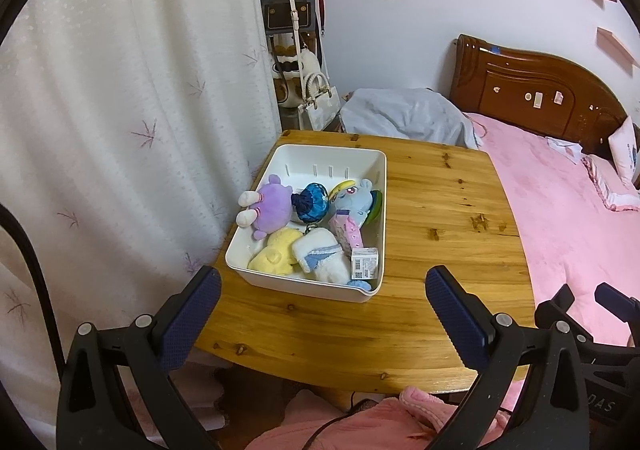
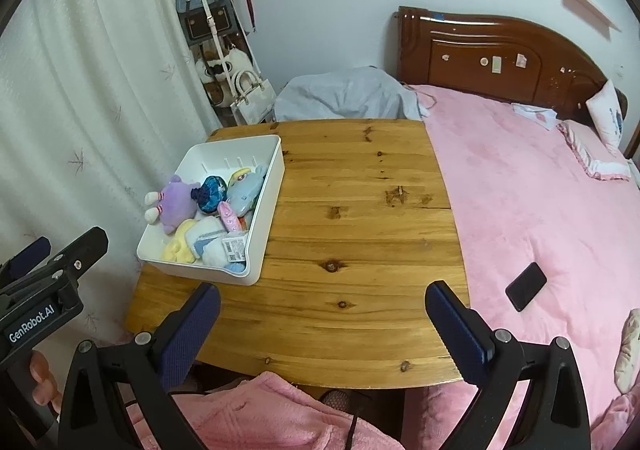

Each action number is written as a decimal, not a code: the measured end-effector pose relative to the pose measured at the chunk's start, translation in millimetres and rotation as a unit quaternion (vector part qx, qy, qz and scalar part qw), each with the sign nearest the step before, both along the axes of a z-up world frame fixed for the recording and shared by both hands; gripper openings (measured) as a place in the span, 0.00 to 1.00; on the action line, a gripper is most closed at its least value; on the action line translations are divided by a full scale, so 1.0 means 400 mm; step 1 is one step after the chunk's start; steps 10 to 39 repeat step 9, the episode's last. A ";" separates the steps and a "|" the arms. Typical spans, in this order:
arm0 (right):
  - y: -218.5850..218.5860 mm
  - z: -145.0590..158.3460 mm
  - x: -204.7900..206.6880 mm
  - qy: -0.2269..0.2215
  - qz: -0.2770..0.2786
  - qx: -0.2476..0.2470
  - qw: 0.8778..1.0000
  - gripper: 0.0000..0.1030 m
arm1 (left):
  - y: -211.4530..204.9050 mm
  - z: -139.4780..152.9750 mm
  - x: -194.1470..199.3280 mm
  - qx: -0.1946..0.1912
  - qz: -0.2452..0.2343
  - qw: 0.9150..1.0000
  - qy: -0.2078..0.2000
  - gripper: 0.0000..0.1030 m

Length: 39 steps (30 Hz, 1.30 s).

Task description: Organize objects

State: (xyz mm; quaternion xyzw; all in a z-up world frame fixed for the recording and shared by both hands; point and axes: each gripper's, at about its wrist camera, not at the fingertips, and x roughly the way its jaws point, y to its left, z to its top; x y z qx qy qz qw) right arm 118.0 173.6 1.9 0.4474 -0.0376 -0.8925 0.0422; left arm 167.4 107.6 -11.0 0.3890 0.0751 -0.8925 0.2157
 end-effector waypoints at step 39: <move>0.001 -0.015 -0.025 -0.014 0.019 -0.007 1.000 1.00 | 0.010 0.002 -0.014 -0.014 0.013 1.000 -0.002 0.99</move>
